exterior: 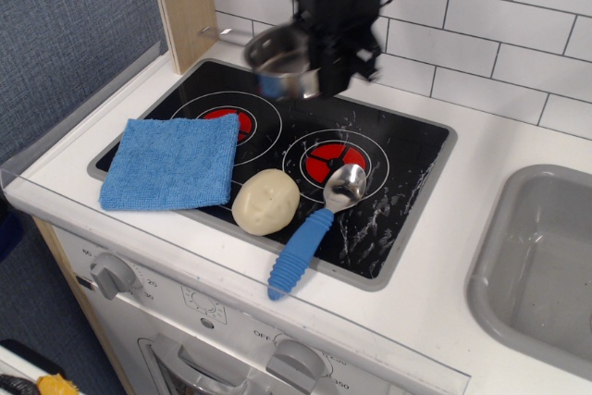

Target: Move silver pot to left burner of stove

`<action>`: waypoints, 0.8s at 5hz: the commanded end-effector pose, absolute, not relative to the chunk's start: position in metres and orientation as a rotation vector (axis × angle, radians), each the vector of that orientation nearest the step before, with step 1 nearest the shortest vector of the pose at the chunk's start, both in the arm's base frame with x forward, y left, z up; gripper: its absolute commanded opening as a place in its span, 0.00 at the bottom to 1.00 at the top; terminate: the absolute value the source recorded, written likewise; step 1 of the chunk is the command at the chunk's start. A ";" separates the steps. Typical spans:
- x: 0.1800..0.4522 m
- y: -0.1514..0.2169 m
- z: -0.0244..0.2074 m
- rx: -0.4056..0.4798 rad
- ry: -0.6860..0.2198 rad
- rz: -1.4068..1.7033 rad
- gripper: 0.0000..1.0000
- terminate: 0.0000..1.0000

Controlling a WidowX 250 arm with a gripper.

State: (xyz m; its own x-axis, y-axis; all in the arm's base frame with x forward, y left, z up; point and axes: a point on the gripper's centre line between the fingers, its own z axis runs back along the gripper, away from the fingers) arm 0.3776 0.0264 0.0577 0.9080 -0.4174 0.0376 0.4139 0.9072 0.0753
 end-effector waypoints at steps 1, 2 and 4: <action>0.384 0.069 0.051 0.082 -0.025 -0.364 0.00 0.00; 0.385 0.077 0.039 0.090 0.013 -0.358 0.00 0.00; 0.387 0.081 0.025 0.091 0.050 -0.352 0.00 0.00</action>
State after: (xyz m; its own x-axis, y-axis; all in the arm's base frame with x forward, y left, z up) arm 0.3844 0.0737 0.0141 0.9359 -0.3414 -0.0869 0.3468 0.9362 0.0576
